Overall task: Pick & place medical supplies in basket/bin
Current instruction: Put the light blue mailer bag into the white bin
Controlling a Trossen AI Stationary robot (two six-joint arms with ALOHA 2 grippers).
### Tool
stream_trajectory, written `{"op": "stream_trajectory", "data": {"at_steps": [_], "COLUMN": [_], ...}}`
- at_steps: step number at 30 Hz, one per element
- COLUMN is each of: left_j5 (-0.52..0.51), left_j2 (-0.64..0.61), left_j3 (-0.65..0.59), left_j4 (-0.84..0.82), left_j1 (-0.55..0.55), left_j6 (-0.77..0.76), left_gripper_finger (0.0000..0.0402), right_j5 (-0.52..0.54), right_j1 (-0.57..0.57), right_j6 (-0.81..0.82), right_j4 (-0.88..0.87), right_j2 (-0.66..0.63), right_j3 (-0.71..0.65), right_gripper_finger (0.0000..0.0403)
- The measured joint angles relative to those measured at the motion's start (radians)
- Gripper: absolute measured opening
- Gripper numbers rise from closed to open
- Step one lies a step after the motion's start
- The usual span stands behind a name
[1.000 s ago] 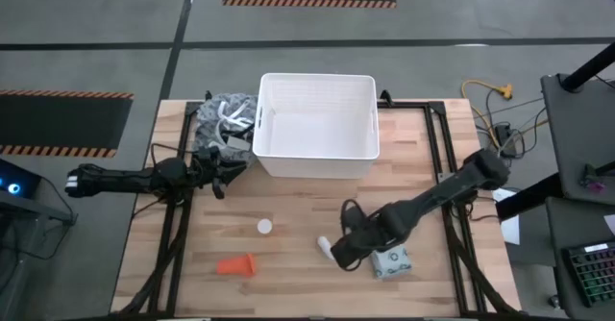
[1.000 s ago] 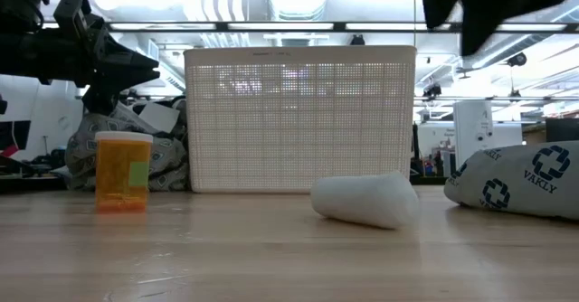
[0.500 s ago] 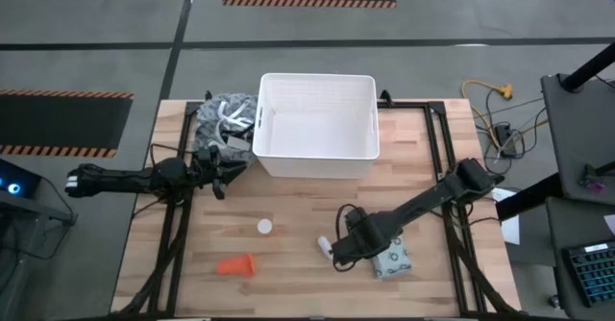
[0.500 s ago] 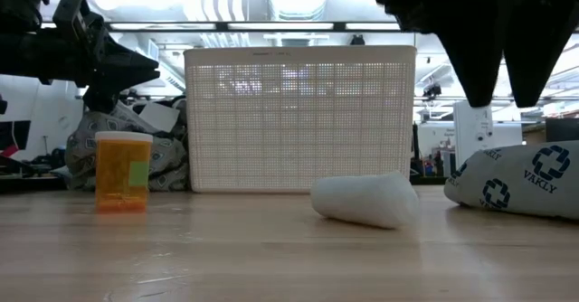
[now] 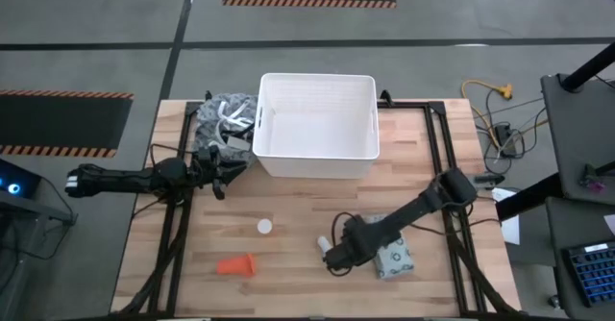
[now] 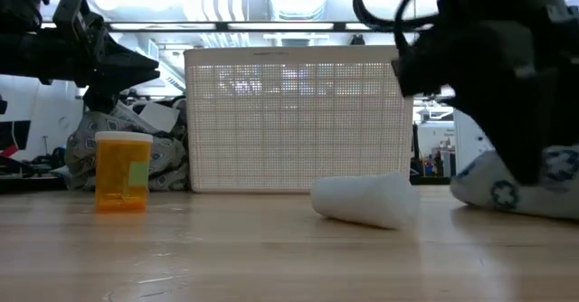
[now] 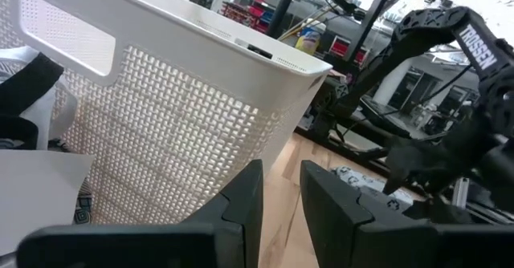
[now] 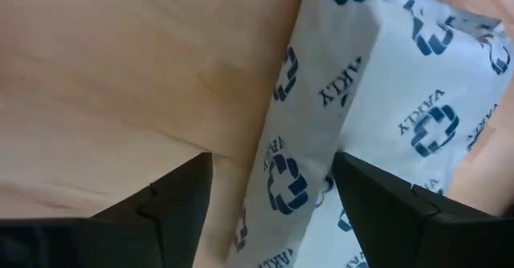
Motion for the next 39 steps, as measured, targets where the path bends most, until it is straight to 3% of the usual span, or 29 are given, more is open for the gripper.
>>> {"op": "stream_trajectory", "data": {"at_steps": [12, 27, 39], "left_j5": [0.001, 0.0, 0.0], "left_j2": [0.0, 0.0, 0.0], "left_j3": [0.0, 0.0, 0.0], "left_j4": [0.0, 0.0, 0.0], "left_j1": [0.0, 0.0, 0.0], "left_j6": [0.0, -0.003, -0.003], "left_gripper_finger": [0.0068, 0.0068, 0.0068], "right_j5": [-0.061, -0.047, -0.103], "right_j1": [0.002, 0.003, 0.002], "right_j6": [-0.038, -0.08, -0.108], "right_j4": [-0.055, -0.141, -0.141], "right_j2": [0.074, 0.029, -0.047], "right_j3": [0.003, -0.004, 0.001], "right_gripper_finger": [0.0218, 0.0036, 0.0008]}}
